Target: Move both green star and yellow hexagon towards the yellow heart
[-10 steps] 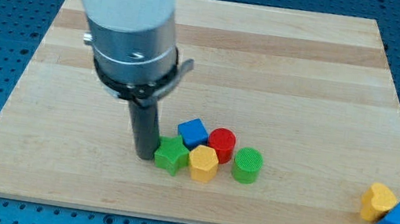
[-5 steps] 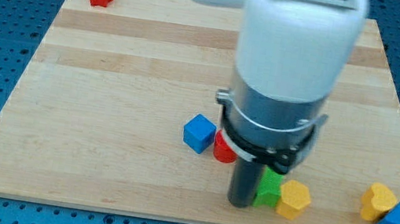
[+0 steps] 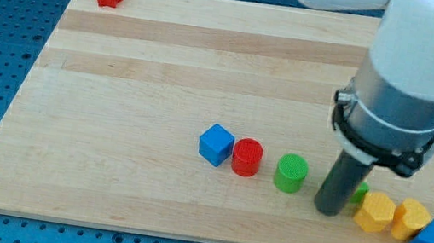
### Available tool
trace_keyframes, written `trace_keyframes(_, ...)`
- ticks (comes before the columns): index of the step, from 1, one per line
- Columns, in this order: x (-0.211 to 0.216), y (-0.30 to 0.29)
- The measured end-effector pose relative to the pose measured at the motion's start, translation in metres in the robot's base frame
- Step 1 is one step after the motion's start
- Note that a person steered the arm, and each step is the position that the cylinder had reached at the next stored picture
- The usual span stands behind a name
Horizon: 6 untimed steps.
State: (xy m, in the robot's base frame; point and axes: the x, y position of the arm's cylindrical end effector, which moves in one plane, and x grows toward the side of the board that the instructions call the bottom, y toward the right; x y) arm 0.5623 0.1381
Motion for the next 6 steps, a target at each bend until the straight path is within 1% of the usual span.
trace_keyframes(1,-0.011,0.016)
trace_keyframes(2,-0.012,0.005)
trace_keyframes(3,-0.027,-0.021)
trace_keyframes(4,-0.061,-0.019)
trace_keyframes(5,-0.062,0.007)
trace_keyframes(6,-0.056,0.014)
